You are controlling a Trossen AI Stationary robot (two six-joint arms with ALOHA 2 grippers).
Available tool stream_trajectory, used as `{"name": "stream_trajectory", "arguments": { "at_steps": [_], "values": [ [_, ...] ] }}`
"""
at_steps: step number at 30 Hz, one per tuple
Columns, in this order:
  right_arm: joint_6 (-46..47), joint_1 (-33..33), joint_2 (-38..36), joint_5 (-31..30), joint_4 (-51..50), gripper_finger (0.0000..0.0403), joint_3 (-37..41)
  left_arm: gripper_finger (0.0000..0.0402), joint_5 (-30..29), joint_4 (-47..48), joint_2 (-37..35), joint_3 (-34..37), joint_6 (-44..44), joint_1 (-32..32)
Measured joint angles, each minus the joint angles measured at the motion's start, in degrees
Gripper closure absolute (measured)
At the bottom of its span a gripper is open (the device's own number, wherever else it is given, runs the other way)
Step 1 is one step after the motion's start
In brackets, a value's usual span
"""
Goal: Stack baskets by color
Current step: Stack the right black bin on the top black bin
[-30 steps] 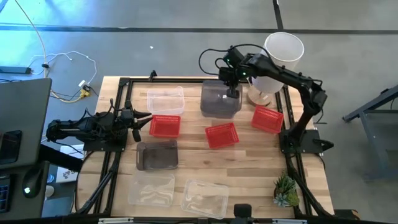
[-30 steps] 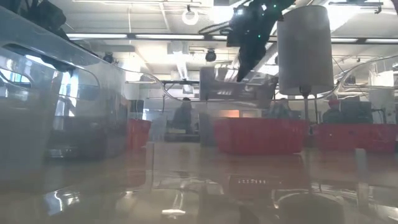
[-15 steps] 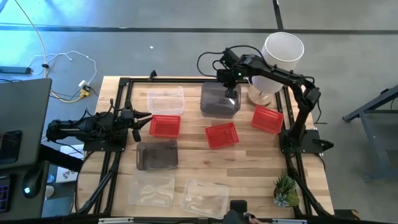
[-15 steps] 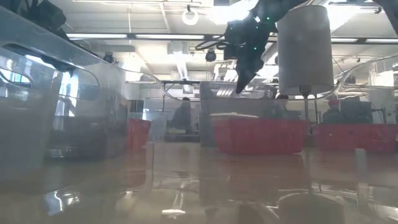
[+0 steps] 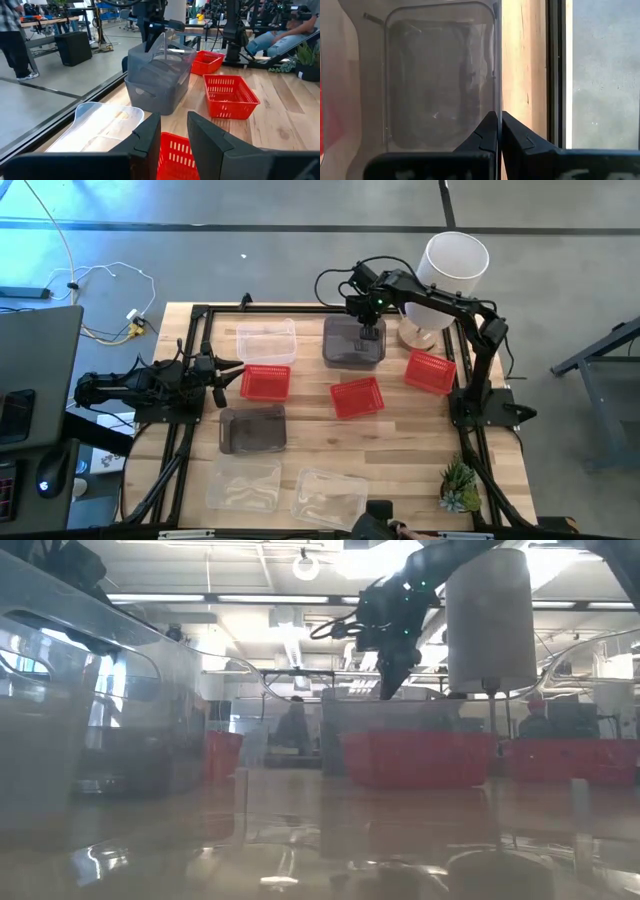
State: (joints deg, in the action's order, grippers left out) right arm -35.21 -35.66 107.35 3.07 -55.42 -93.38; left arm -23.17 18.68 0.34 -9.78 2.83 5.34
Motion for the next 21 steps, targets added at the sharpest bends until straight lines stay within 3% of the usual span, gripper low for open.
{"name": "stream_trajectory", "arguments": {
  "at_steps": [8,17,21],
  "values": [
    [-0.82,0.00,0.00,-0.46,-0.02,0.0391,0.00,0.0316,-0.01,0.00,0.00,0.00,0.00,0.00],
    [0.45,0.00,0.00,-1.57,0.25,0.0299,0.00,0.0316,-0.01,0.00,0.00,0.00,0.00,-0.02],
    [1.16,0.00,0.00,-3.75,0.67,0.0281,0.00,0.0316,-0.01,0.00,0.02,0.00,0.00,-0.02]
  ]
}}
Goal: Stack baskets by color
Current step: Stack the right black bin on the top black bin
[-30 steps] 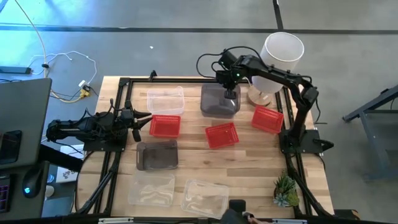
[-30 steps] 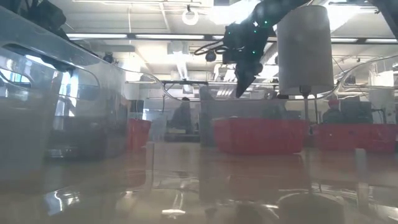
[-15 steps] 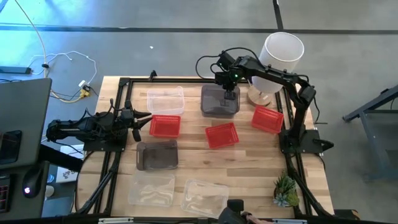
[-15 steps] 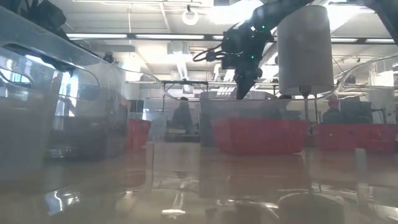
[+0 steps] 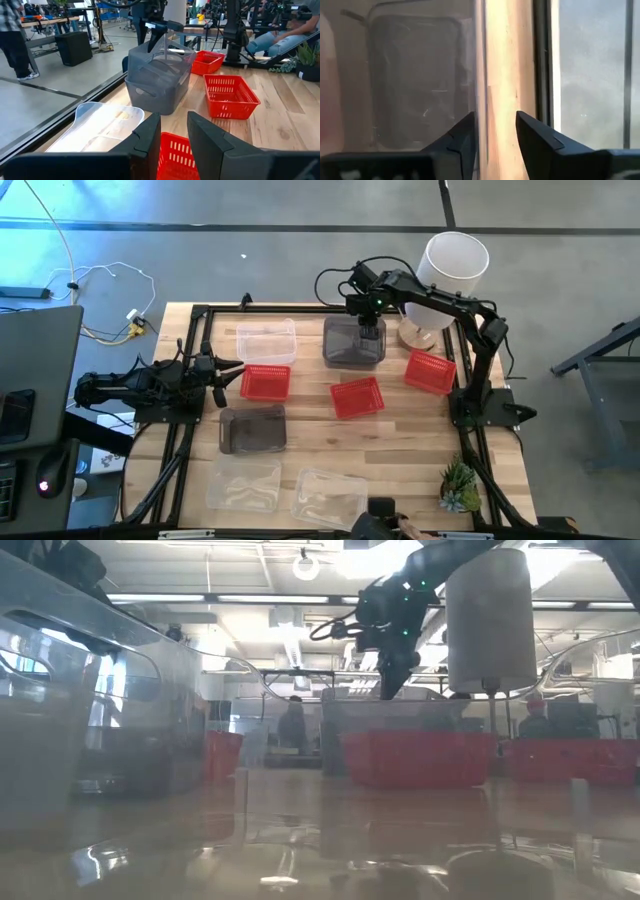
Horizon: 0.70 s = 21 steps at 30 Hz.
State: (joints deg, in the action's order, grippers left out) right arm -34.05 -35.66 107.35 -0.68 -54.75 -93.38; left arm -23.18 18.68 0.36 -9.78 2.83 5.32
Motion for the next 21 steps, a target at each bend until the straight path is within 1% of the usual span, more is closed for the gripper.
{"name": "stream_trajectory", "arguments": {
  "at_steps": [2,4,7,10,11,15,18,21],
  "values": [
    [0.76,-0.19,0.00,-0.17,-0.02,0.0285,0.00,0.0316,0.00,0.00,-0.02,0.00,0.00,0.00],
    [1.92,-0.49,0.00,0.33,-0.07,0.0301,0.00,0.0316,0.00,0.00,0.00,0.00,0.00,0.02],
    [2.91,-0.99,0.00,0.79,-0.45,0.0341,0.00,0.0316,0.01,0.00,-0.02,0.00,0.00,0.01],
    [3.53,-1.49,0.00,2.60,-1.02,0.0387,0.00,0.0316,0.02,0.00,-0.02,0.00,0.00,0.01],
    [3.59,-1.63,0.00,3.22,-1.13,0.0395,0.00,0.0316,0.02,0.00,-0.02,0.00,0.00,0.00],
    [5.30,-2.30,0.00,5.42,-1.56,0.0390,0.02,0.0316,0.02,0.00,-0.02,0.00,0.00,0.01],
    [5.57,-3.10,0.00,7.93,-2.99,0.0398,0.02,0.0316,0.02,0.00,-0.01,0.00,0.00,0.00],
    [5.79,-3.72,0.00,8.36,-3.93,0.0400,0.02,0.0316,0.02,0.00,-0.02,0.00,0.00,0.01]
  ]
}}
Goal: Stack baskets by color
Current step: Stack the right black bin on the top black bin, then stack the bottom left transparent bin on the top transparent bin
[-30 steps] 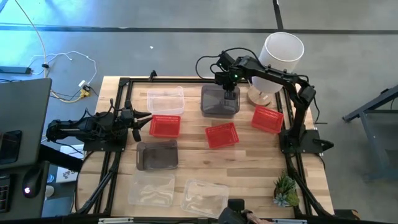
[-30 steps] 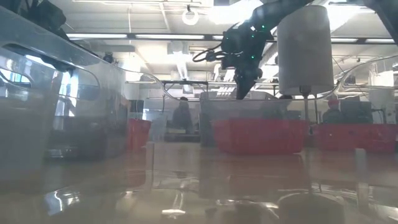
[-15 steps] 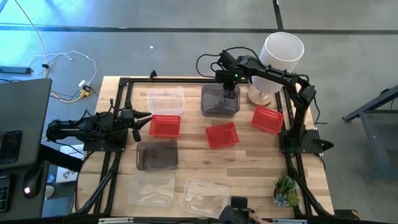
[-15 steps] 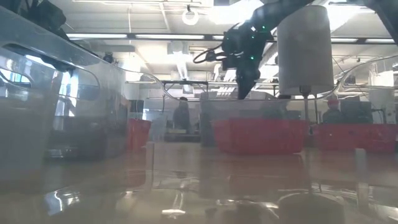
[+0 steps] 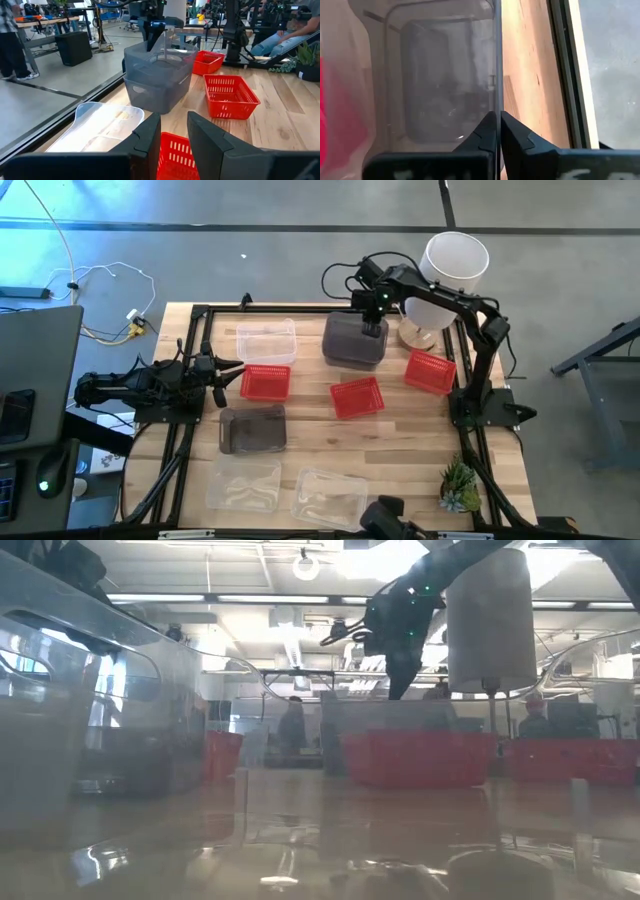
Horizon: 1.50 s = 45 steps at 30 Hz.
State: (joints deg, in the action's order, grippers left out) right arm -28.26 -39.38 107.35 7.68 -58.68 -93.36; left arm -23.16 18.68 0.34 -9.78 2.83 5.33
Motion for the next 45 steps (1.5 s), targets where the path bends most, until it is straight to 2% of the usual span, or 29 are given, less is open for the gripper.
{"name": "stream_trajectory", "arguments": {
  "at_steps": [6,13,28,35,39,45],
  "values": [
    [0.38,-0.39,0.40,-0.02,-1.13,0.0401,0.00,0.0316,0.00,0.00,0.01,0.00,0.02,0.01],
    [-0.09,-0.37,2.90,-1.40,-1.07,0.0384,0.00,0.0316,0.02,0.00,0.02,0.00,0.02,-0.01],
    [1.44,-0.06,2.87,-4.18,-0.94,0.0285,0.00,0.0316,0.02,-0.02,0.01,0.00,0.01,-0.01],
    [5.40,1.75,-0.81,-4.63,-2.66,0.0281,0.00,0.0316,0.94,-0.98,0.01,-0.02,0.20,0.01],
    [7.76,4.15,-3.02,-4.68,-3.06,0.0281,0.00,0.0316,3.45,-2.23,0.02,-0.02,1.08,0.00],
    [11.75,8.86,-5.36,-4.68,-3.43,0.0281,0.00,0.0316,3.72,-2.32,0.02,-0.02,1.68,0.01]
  ]
}}
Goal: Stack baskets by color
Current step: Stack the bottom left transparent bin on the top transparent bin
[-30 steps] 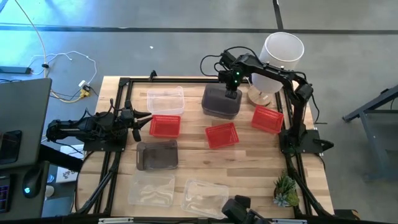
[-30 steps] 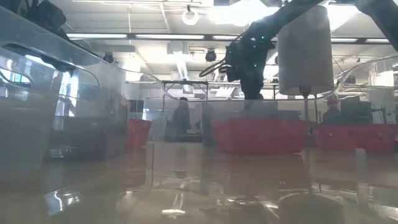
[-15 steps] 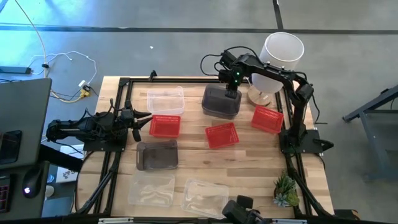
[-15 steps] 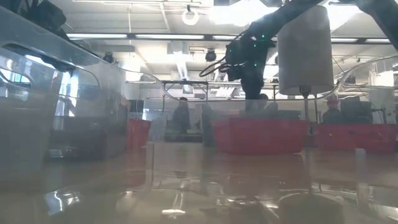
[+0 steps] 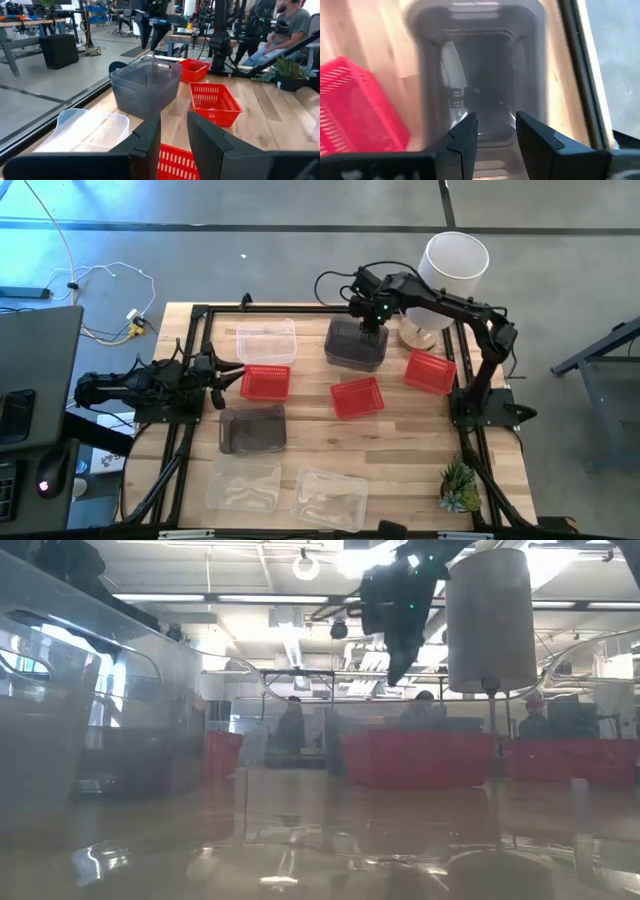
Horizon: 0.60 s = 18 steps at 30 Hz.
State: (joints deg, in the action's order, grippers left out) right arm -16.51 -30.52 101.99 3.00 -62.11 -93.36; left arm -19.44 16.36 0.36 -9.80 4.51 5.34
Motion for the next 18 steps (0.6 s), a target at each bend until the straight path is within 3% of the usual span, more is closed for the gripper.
{"name": "stream_trajectory", "arguments": {
  "at_steps": [8,18],
  "values": [
    [3.05,6.89,-0.52,-0.04,-0.46,0.0282,0.00,0.0316,-0.17,0.61,1.42,-2.73,-0.15,0.00],
    [7.19,14.23,-0.52,-3.47,-0.39,0.0282,0.00,0.0316,-0.41,2.32,12.52,-12.34,1.62,0.00]
  ]
}}
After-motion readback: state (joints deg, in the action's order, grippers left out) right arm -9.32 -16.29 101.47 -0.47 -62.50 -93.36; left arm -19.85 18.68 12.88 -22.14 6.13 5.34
